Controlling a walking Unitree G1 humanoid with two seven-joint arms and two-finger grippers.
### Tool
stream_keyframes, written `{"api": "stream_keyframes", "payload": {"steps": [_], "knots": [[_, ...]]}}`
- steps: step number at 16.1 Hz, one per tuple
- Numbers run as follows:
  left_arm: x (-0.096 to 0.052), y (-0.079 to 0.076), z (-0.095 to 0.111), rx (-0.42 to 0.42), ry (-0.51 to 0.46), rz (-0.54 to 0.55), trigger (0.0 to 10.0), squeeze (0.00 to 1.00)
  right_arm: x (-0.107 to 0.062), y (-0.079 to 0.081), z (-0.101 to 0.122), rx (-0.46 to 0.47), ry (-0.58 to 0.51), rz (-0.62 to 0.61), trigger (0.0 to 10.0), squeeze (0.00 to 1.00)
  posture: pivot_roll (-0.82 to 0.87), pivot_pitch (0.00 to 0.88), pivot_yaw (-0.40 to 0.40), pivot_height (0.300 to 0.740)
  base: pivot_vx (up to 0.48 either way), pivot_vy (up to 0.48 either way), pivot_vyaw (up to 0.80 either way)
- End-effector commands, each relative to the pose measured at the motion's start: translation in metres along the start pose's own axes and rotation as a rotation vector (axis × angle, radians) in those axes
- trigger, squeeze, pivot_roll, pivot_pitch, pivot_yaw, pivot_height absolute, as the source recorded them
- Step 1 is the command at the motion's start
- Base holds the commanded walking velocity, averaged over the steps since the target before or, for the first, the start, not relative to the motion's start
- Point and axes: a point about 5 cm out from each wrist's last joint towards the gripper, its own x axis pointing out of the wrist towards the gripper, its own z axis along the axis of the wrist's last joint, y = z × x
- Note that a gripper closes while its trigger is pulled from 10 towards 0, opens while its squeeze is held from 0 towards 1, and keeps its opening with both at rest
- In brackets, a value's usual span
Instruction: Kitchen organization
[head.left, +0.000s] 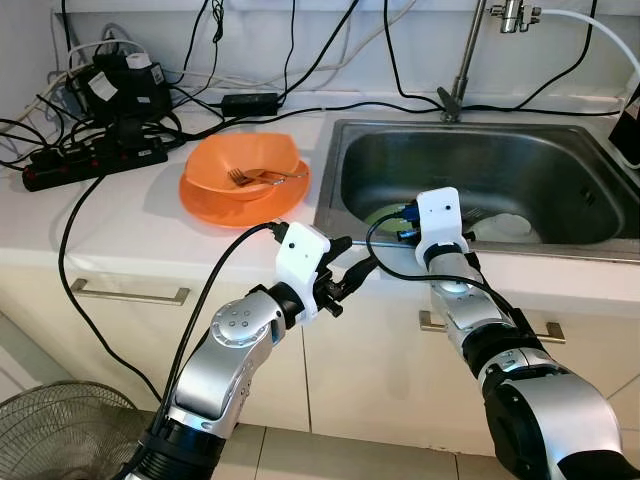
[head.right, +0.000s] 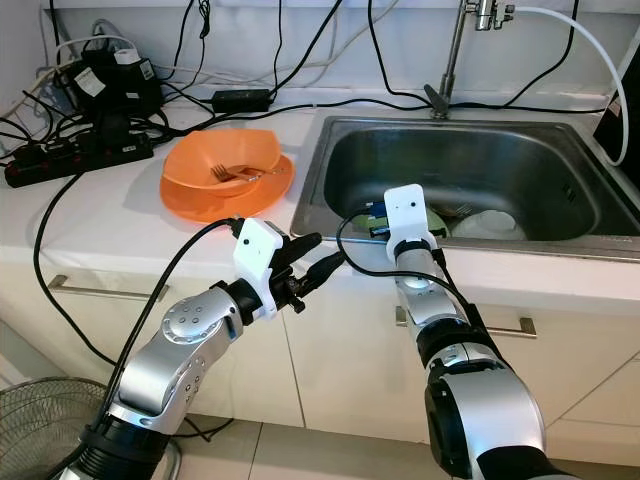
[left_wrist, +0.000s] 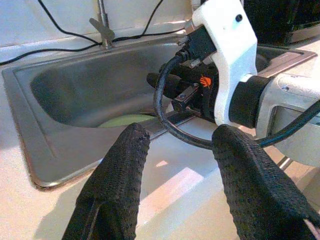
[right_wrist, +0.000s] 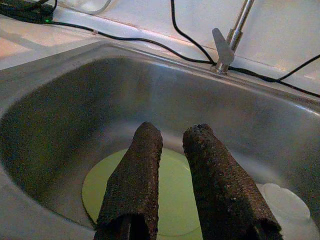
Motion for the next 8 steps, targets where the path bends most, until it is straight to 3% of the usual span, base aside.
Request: {"api": "stream_keyframes", "payload": {"steps": [1, 4, 6, 8], "knots": [[-0.002, -0.002, 0.001, 0.018, 0.003, -0.008, 10.0, 0.0, 0.004, -0.001, 0.009, 0.016, -0.019, -0.008, 10.0, 0.0, 0.11, 0.019, 0.056, 0.74, 0.0, 0.0, 0.0], [-0.003, -0.002, 0.001, 0.021, 0.003, -0.003, 10.0, 0.0, 0.007, -0.004, 0.017, 0.018, -0.057, -0.027, 10.0, 0.0, 0.11, 0.02, 0.058, 0.74, 0.0, 0.0, 0.0], [-0.003, -0.001, 0.001, 0.025, 0.0, 0.005, 10.0, 0.0, 0.01, -0.012, 0.031, 0.039, -0.131, -0.064, 10.0, 0.0, 0.11, 0.02, 0.06, 0.74, 0.0, 0.0, 0.0], [-0.002, 0.001, 0.002, 0.03, -0.01, 0.022, 10.0, 0.0, 0.014, -0.023, 0.058, 0.037, -0.272, -0.11, 10.0, 0.0, 0.11, 0.02, 0.061, 0.74, 0.0, 0.0, 0.0]]}}
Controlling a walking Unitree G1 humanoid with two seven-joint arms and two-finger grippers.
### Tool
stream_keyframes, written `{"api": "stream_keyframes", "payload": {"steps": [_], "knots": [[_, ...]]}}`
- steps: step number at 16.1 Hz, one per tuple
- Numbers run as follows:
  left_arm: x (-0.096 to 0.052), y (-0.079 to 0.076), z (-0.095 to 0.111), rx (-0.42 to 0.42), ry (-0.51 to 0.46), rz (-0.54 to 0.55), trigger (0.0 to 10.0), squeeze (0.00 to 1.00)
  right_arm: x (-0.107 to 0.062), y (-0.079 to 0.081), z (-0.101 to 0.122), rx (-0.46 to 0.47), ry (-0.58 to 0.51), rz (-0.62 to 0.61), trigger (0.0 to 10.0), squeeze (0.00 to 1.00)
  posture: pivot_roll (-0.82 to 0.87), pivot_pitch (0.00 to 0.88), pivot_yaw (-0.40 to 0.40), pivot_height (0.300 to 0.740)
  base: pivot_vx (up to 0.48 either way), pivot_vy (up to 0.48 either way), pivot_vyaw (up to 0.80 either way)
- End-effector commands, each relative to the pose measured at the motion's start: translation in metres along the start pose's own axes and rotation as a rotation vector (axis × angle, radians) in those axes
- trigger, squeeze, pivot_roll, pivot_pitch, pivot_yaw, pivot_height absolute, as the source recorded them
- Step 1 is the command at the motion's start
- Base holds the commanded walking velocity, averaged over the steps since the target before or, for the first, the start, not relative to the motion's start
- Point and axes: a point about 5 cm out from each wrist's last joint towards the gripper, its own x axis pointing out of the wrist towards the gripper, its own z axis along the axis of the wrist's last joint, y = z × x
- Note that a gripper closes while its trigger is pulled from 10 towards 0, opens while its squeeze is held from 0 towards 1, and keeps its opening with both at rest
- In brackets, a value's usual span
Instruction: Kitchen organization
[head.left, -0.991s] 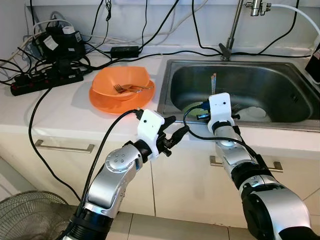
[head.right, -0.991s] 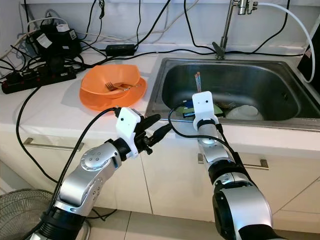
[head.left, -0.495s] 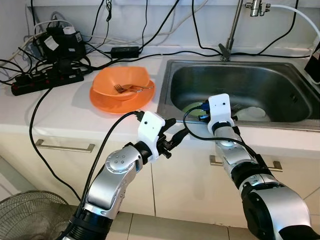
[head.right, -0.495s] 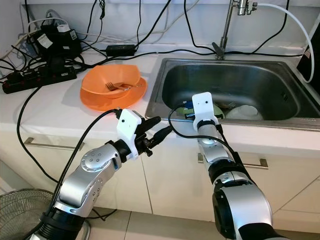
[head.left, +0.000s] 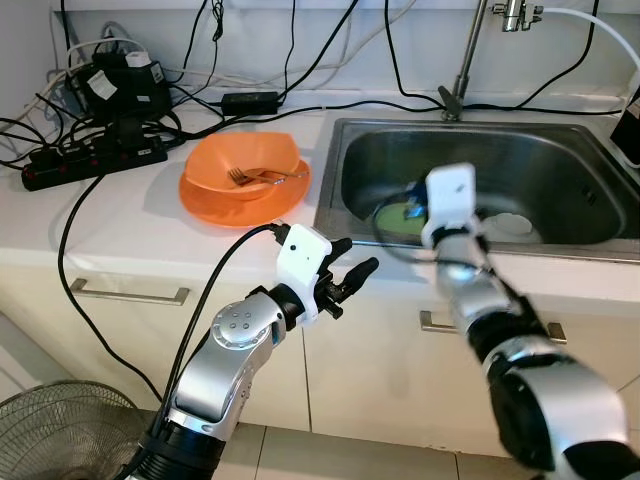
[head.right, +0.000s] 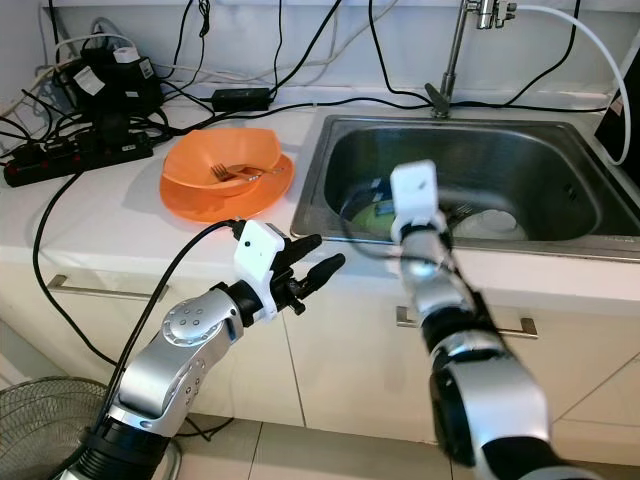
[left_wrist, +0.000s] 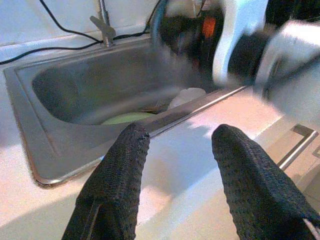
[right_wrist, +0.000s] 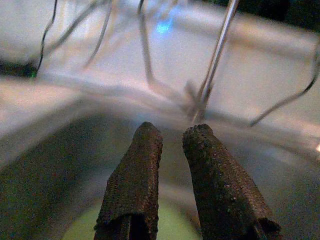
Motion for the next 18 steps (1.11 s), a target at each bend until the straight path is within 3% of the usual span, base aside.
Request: {"api": "stream_keyframes", "payload": {"steps": [1, 2, 5, 8, 13, 18], "knots": [[-0.001, 0.002, 0.003, 0.018, -0.015, 0.014, 10.0, 0.0, 0.008, -0.004, 0.019, 0.032, -0.083, -0.034, 10.0, 0.0, 0.1, 0.022, 0.061, 0.74, 0.0, 0.0, 0.0], [-0.001, 0.004, 0.004, 0.023, -0.022, 0.033, 10.0, 0.0, 0.01, -0.007, 0.033, 0.04, -0.167, -0.045, 10.0, 0.0, 0.1, 0.024, 0.063, 0.74, 0.0, 0.0, 0.0], [0.0, 0.008, 0.006, 0.031, -0.037, 0.063, 10.0, 0.0, 0.005, -0.005, 0.039, 0.025, -0.243, -0.038, 10.0, 0.0, 0.09, 0.026, 0.063, 0.74, 0.0, 0.0, 0.0], [0.0, 0.017, 0.011, 0.045, -0.075, 0.146, 10.0, 0.0, -0.018, 0.005, 0.029, -0.023, -0.308, 0.01, 10.0, 0.0, 0.08, 0.03, 0.062, 0.74, 0.0, 0.0, 0.0], [-0.003, 0.034, 0.018, 0.056, -0.137, 0.283, 10.0, 0.0, -0.056, 0.008, -0.005, -0.018, -0.21, 0.01, 10.0, 0.0, 0.07, 0.032, 0.063, 0.74, 0.0, 0.0, 0.0], [-0.004, 0.043, 0.027, 0.117, -0.193, 0.394, 10.0, 0.0, -0.071, 0.014, -0.014, 0.016, -0.16, -0.018, 10.0, 0.0, 0.07, 0.03, 0.069, 0.74, 0.0, 0.0, 0.0]]}}
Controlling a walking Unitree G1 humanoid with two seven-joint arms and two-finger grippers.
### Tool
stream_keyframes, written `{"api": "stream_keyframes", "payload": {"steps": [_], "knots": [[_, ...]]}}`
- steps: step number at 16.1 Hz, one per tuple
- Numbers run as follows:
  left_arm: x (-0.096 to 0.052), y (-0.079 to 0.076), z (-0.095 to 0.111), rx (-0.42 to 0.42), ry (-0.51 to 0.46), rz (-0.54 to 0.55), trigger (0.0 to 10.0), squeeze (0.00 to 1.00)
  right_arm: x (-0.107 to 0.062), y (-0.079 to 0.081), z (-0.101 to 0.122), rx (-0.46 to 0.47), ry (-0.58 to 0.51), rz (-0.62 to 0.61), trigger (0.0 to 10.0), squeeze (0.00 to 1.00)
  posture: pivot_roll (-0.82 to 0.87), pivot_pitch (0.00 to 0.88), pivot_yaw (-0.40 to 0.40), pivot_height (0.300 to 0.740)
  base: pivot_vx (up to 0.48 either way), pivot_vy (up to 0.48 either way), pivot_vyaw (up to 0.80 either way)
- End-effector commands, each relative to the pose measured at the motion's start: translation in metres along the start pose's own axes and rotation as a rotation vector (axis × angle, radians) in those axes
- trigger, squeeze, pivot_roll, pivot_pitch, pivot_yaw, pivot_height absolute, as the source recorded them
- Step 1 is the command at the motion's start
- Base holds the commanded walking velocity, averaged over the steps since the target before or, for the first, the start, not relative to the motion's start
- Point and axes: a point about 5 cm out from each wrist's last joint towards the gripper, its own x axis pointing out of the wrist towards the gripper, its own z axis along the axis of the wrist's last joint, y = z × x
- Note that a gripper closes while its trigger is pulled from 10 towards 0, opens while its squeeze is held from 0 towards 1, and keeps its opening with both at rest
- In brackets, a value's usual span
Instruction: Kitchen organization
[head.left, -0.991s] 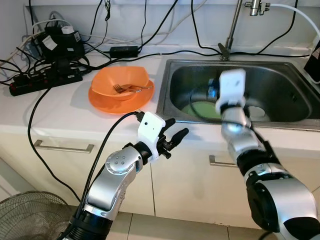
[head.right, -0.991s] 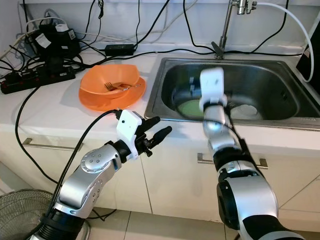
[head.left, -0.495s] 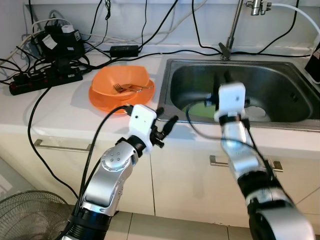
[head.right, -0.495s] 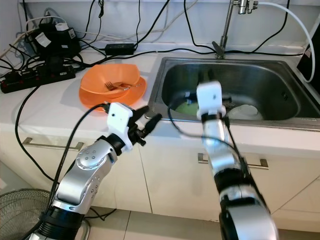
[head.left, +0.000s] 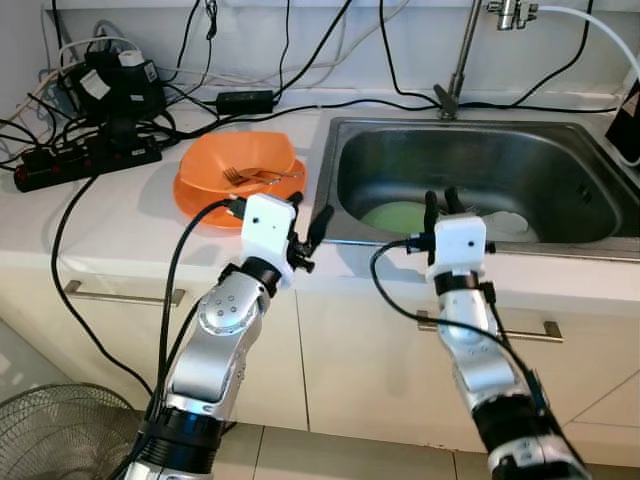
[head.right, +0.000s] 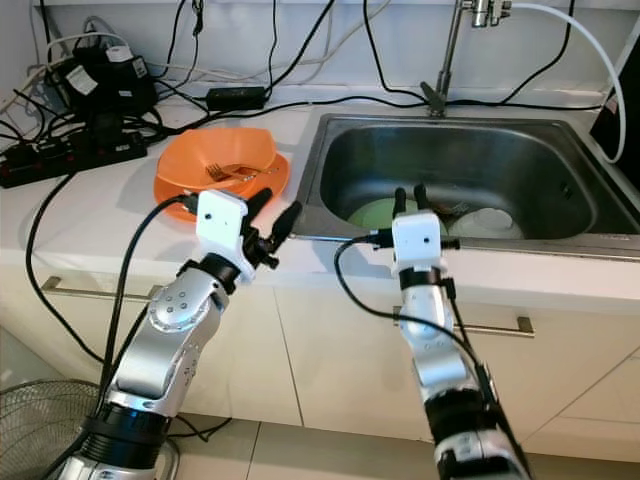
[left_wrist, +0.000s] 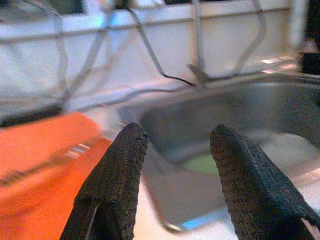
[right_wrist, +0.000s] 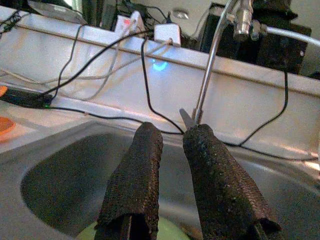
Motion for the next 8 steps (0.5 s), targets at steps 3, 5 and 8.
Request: {"api": "stream_keyframes", "payload": {"steps": [3, 5, 8], "knots": [[0.003, 0.018, 0.01, 0.099, -0.042, 0.129, 10.0, 0.0, -0.005, 0.002, 0.003, 0.024, 0.009, -0.024, 10.0, 0.0, 0.06, 0.03, 0.068, 0.74, 0.0, 0.0, 0.0], [0.003, 0.019, 0.01, 0.095, -0.056, 0.138, 10.0, 0.0, -0.01, 0.005, 0.006, 0.048, -0.009, -0.026, 10.0, 0.0, 0.06, 0.031, 0.07, 0.74, 0.0, 0.0, 0.0], [-0.001, 0.017, 0.004, 0.109, -0.058, 0.162, 10.0, 0.0, -0.021, 0.009, 0.012, 0.1, -0.061, -0.047, 10.0, 0.0, 0.06, 0.035, 0.07, 0.74, 0.0, 0.0, 0.0]]}}
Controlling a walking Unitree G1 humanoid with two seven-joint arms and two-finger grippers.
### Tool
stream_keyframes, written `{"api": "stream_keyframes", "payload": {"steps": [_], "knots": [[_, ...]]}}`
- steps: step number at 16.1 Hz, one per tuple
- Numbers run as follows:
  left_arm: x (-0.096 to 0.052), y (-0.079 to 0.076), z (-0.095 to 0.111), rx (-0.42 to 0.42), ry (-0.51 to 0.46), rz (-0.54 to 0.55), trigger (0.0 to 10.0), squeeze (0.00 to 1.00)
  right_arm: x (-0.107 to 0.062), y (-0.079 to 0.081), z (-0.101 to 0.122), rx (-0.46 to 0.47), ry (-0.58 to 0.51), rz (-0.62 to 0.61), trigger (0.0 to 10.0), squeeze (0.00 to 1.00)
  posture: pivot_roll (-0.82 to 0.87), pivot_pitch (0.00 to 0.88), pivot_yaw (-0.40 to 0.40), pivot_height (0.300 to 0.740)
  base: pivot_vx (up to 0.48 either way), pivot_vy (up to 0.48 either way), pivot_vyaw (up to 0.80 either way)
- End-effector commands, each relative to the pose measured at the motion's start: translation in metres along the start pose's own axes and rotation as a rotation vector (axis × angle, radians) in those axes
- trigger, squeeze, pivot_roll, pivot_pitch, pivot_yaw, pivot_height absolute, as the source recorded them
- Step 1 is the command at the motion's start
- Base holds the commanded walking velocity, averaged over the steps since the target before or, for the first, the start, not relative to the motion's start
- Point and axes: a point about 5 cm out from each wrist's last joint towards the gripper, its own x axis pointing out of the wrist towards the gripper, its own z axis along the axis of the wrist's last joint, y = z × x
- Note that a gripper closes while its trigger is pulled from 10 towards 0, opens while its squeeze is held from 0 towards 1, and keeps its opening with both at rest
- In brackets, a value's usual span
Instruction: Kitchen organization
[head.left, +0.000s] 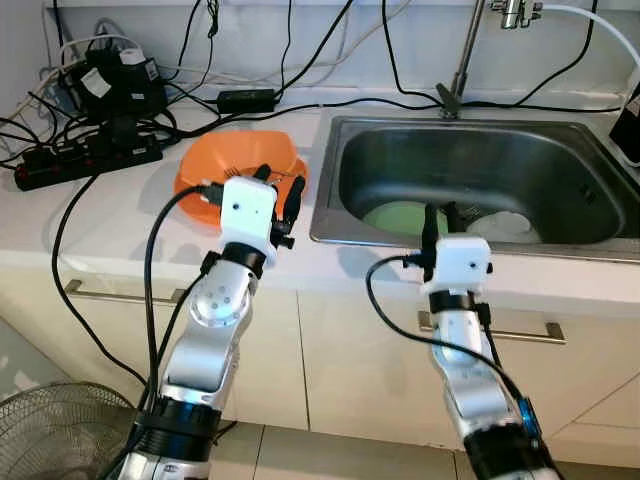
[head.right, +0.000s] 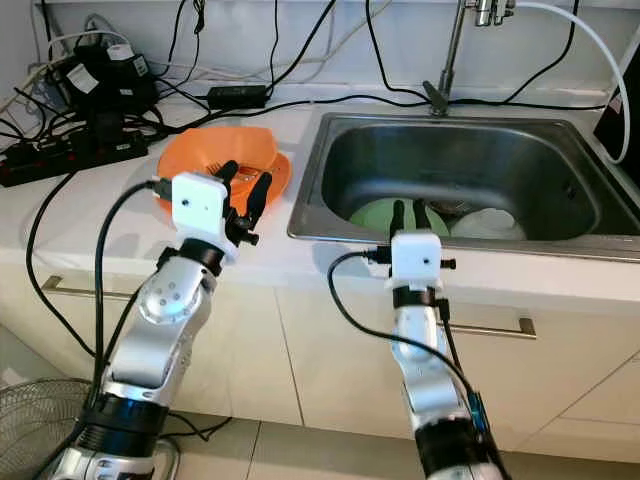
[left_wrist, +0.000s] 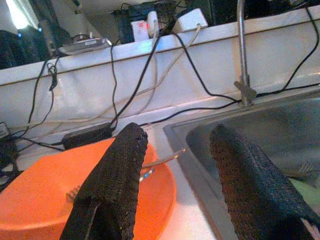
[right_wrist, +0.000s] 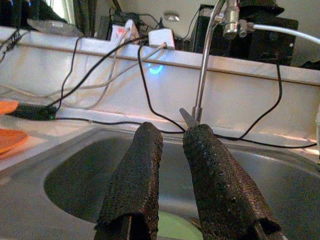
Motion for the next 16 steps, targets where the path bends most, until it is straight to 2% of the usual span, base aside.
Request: {"api": "stream_keyframes", "payload": {"steps": [1, 4, 6, 9, 10, 12, 16], "knots": [[-0.002, 0.002, -0.005, 0.006, 0.009, 0.023, 10.0, 0.0, -0.002, 0.003, 0.003, 0.012, -0.017, 0.009, 10.0, 0.0, 0.06, 0.035, 0.07, 0.74, 0.0, 0.0, 0.0], [-0.004, 0.009, -0.007, 0.028, 0.006, 0.067, 10.0, 0.0, -0.004, 0.003, 0.0, 0.008, -0.003, 0.017, 10.0, 0.0, 0.06, 0.035, 0.07, 0.74, 0.0, 0.0, 0.0], [-0.004, 0.014, -0.007, 0.076, 0.001, 0.093, 10.0, 0.0, -0.003, 0.004, 0.0, 0.009, 0.0, 0.018, 10.0, 0.0, 0.06, 0.034, 0.07, 0.74, 0.0, 0.0, 0.0], [0.0, 0.025, -0.009, 0.274, 0.027, 0.08, 10.0, 0.0, -0.004, 0.01, -0.004, 0.017, 0.024, 0.04, 10.0, 0.0, 0.06, 0.026, 0.075, 0.74, 0.0, 0.0, 0.0], [0.002, 0.029, -0.011, 0.296, 0.044, 0.084, 10.0, 0.0, -0.004, 0.011, -0.005, 0.014, 0.035, 0.042, 10.0, 0.0, 0.07, 0.022, 0.074, 0.74, 0.0, 0.0, 0.0], [0.002, 0.03, -0.017, 0.362, 0.075, 0.065, 10.0, 0.0, -0.004, 0.012, -0.007, 0.018, 0.044, 0.042, 10.0, 0.0, 0.07, 0.015, 0.075, 0.74, 0.0, 0.0, 0.0], [0.004, 0.026, -0.022, 0.402, 0.085, 0.032, 10.0, 0.0, -0.003, 0.015, -0.008, 0.034, 0.05, 0.045, 10.0, 0.0, 0.07, 0.003, 0.077, 0.74, 0.0, 0.0, 0.0]]}}
